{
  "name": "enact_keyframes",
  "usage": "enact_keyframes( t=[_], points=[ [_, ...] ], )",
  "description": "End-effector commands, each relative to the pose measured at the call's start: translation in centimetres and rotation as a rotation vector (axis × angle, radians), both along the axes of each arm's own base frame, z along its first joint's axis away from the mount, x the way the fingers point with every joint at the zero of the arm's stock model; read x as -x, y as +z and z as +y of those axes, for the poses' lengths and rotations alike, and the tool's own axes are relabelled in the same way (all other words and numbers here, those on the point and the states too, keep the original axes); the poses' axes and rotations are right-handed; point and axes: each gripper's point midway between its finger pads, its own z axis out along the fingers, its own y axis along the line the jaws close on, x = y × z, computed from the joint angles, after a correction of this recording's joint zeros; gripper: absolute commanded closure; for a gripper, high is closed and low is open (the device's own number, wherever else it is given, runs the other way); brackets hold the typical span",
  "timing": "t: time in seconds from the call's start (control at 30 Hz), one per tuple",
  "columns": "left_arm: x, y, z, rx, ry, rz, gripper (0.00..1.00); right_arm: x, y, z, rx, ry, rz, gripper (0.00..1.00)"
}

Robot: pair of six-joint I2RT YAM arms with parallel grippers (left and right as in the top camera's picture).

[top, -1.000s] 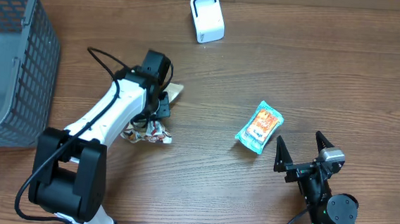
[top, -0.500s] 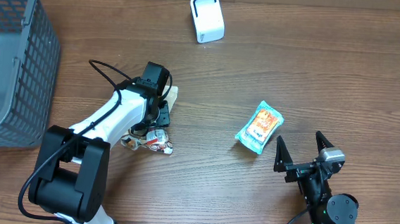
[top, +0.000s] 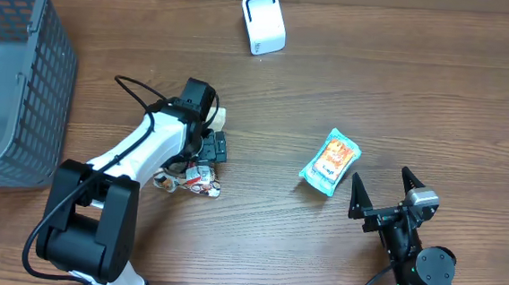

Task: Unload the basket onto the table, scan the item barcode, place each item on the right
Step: 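Lower the snack bag onto the table center and open the left gripper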

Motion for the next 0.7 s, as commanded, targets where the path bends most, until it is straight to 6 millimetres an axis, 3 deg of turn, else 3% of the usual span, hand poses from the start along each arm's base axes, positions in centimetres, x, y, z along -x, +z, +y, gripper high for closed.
enact_keyframes(
  t=[0.0,0.13,0.37,0.47,0.67],
  points=[
    [-3.4,5.2,-0.3,-0.014,-0.033,-0.139,0.00,-0.1,-0.3,-0.2,0.004,-0.009,0.000,0.00],
    [-5.5,10.1,0.1,-0.038,-0.044,-0.223,0.00,-0.1,-0.3,-0.2,0.004,-0.009,0.000,0.00],
    [-8.2,18.0,2.4,-0.099,0.014,-0.378,0.00,-0.1,-0.3,-0.2,0.004,-0.009,0.000,0.00],
    [-9.2,19.9,3.4,-0.095,0.041,-0.424,0.00,-0.1,-0.3,-0.2,0.004,-0.009,0.000,0.00],
    [-9.2,19.9,2.2,0.037,0.023,-0.404,0.03,-0.1,-0.3,-0.2,0.004,-0.009,0.000,0.00]
  ],
)
